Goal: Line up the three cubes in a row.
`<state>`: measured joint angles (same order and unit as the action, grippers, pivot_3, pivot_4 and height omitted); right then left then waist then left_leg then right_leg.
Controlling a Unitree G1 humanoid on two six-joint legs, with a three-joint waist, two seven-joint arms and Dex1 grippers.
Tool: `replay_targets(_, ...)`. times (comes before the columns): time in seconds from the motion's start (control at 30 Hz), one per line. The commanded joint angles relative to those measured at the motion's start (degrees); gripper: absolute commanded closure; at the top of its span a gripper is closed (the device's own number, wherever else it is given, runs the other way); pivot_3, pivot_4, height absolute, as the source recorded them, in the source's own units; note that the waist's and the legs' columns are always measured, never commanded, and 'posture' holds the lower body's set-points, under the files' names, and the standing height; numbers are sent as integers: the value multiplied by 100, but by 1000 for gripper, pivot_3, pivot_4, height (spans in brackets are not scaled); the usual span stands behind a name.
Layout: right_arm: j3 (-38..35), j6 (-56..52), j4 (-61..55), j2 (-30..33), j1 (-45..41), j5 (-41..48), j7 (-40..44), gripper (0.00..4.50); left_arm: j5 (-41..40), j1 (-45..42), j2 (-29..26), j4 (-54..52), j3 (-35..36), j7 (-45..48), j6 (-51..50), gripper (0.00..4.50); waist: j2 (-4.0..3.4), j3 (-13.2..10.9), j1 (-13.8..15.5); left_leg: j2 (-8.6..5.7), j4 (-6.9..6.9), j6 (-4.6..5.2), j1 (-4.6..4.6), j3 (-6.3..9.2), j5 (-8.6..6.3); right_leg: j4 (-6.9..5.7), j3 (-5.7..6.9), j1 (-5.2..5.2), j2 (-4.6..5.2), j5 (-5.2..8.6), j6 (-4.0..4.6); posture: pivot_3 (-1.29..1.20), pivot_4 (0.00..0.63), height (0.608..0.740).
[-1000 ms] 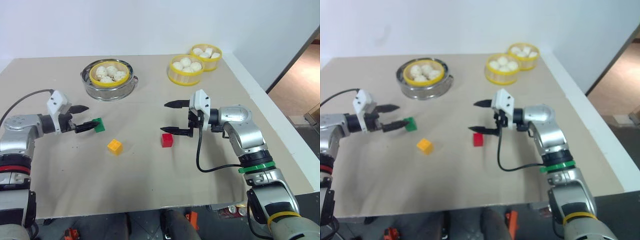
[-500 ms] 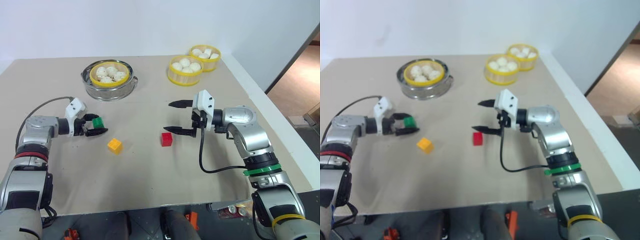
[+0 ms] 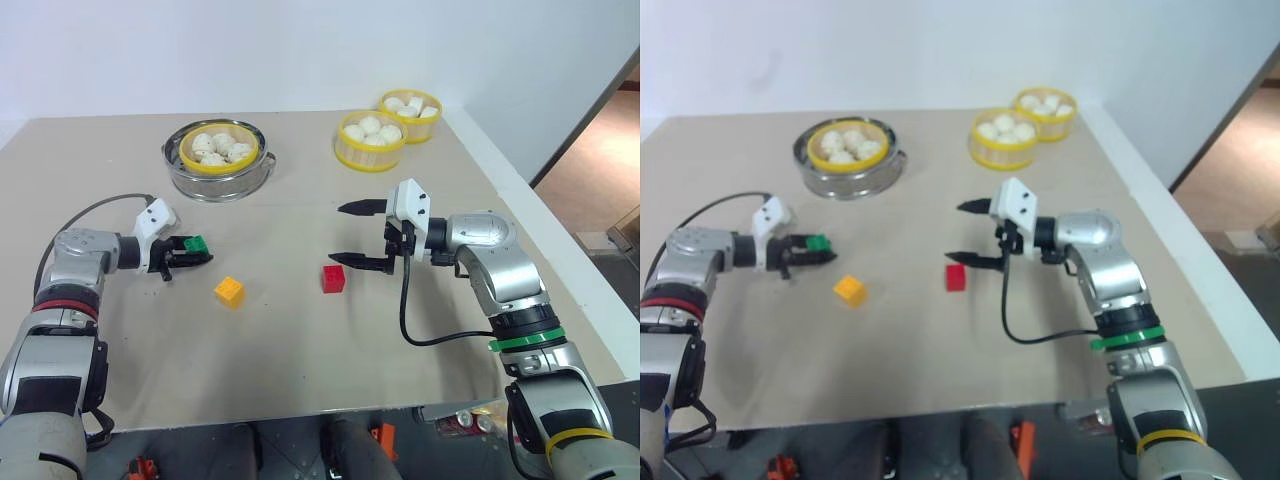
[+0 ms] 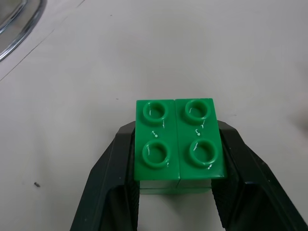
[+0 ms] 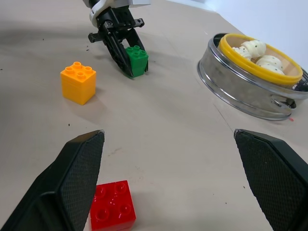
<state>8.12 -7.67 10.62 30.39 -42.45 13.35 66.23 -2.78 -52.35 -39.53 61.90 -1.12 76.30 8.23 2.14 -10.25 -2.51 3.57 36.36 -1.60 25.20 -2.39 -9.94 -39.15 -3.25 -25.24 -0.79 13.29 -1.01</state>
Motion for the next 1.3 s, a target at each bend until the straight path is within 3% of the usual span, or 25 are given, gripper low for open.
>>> replay_targets(0.03,-130,71,-118,49,-128,72,27,0,-376,-71,-61,-1312,67,450,-604,3151,0,0,0,0,0,0,0,0,0,0,0,0,0,0,0,0,150,740)
replay_targets(0.33,-169,-10,-168,46,-18,225,120,0,-902,1037,-5,-5443,-423,134,-3195,3151,-1,0,-24,1,0,-1,-6,0,0,-4,-9,3,1,2,-3,0,150,740)
replay_targets(0.5,-257,-369,-401,134,97,724,517,0,-923,1295,153,-6641,-863,-448,-4333,3151,-1,0,-17,1,5,3,-8,10,3,-7,-2,8,-2,-1,-2,0,150,740)
replay_targets(0.73,-200,-859,-725,550,331,1258,1299,0,-679,1179,271,-6961,-1452,-923,-4661,3151,-1,0,-15,-3,14,4,-15,12,4,-6,-3,17,-2,-3,-4,0,150,740)
replay_targets(1.3,-176,-427,-495,504,405,1000,1070,0,-508,1088,472,-6683,-2060,-1286,-4907,3151,-1,0,-6,-3,13,8,-14,20,6,-6,0,16,-6,-5,-1,0,150,740)
